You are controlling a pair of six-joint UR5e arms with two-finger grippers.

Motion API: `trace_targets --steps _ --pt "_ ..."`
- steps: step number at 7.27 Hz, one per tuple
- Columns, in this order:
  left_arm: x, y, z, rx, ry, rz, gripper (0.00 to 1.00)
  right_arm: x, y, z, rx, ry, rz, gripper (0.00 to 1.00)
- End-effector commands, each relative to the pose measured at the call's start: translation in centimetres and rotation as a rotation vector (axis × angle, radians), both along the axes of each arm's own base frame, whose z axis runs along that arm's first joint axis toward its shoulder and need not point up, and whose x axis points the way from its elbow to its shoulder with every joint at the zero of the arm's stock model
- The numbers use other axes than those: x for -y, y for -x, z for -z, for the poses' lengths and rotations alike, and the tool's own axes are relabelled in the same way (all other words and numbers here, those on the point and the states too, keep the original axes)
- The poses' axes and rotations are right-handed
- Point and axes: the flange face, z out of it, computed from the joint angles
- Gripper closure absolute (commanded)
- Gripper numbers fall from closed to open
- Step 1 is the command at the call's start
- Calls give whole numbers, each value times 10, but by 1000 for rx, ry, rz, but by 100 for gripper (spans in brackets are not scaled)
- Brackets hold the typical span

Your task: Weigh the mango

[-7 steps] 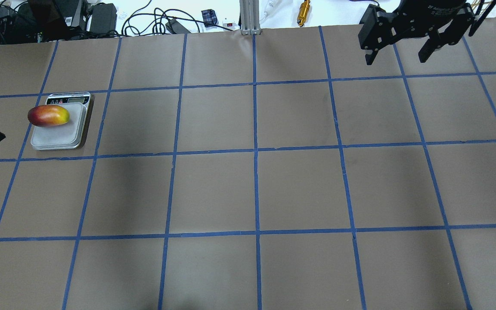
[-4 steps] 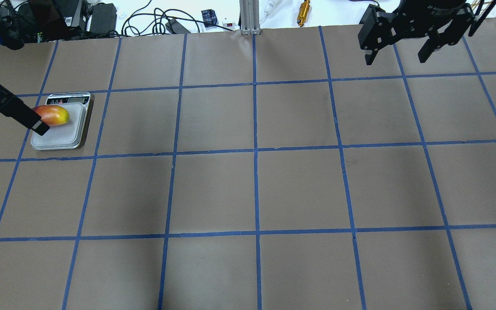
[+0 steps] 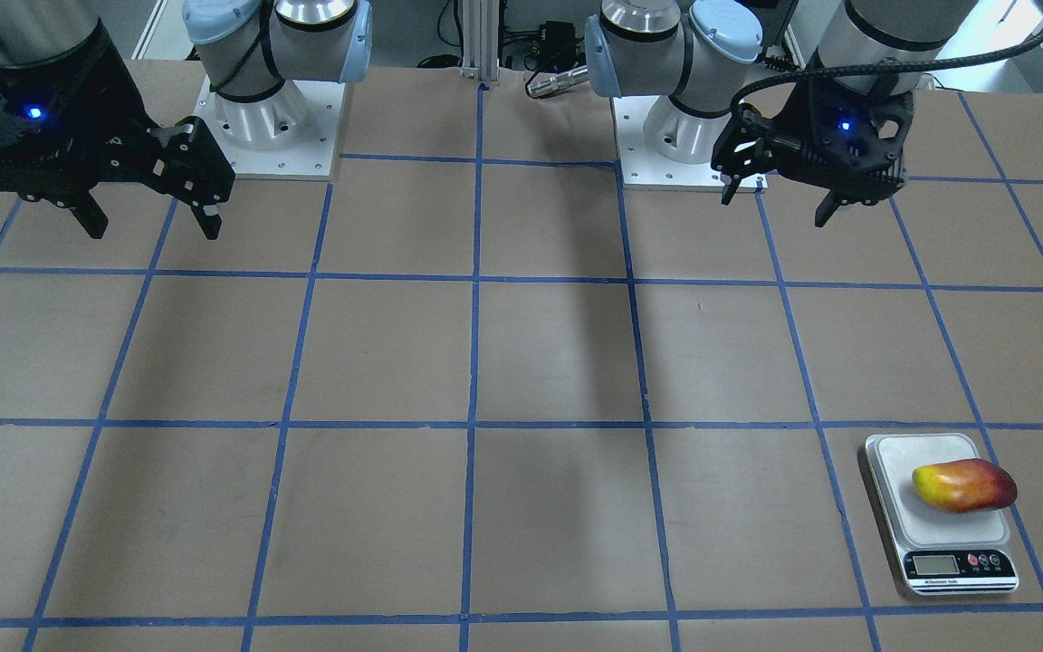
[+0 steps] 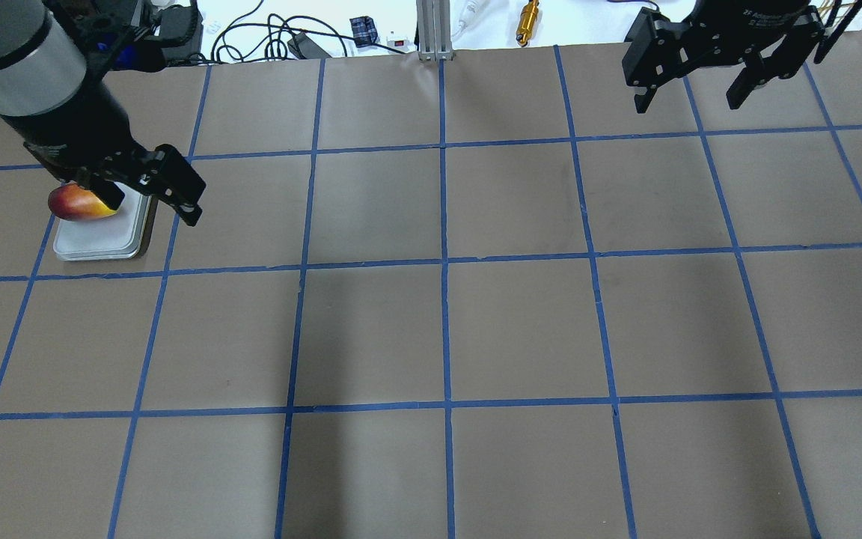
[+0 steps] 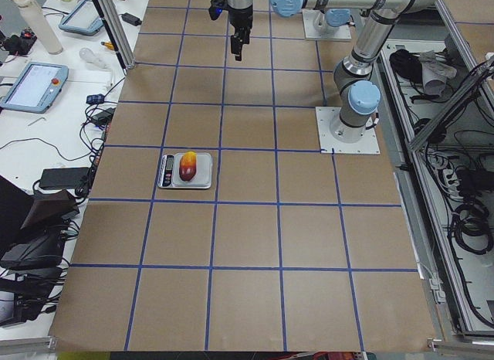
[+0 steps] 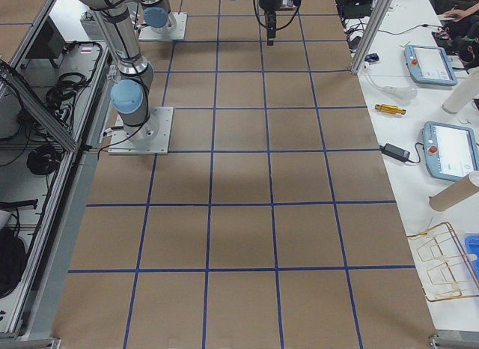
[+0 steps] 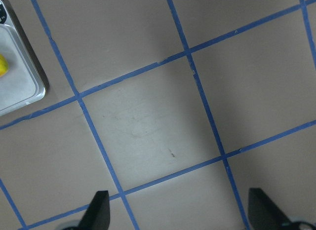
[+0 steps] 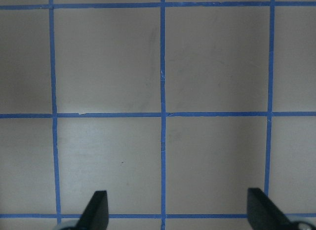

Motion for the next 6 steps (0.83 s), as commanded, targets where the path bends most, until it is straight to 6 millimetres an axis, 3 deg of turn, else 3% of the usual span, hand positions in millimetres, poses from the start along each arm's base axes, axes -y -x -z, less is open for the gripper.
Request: trace_targets --steps 1,3,6 --pt "6 35 3 4 43 -187 0 0 1 -1 0 3 2 0" --pt "19 43 -6 -6 66 -307 0 0 0 0 0 0 0 0" --pt "27 45 -7 -8 67 -299 0 0 0 -1 -2 1 0 0"
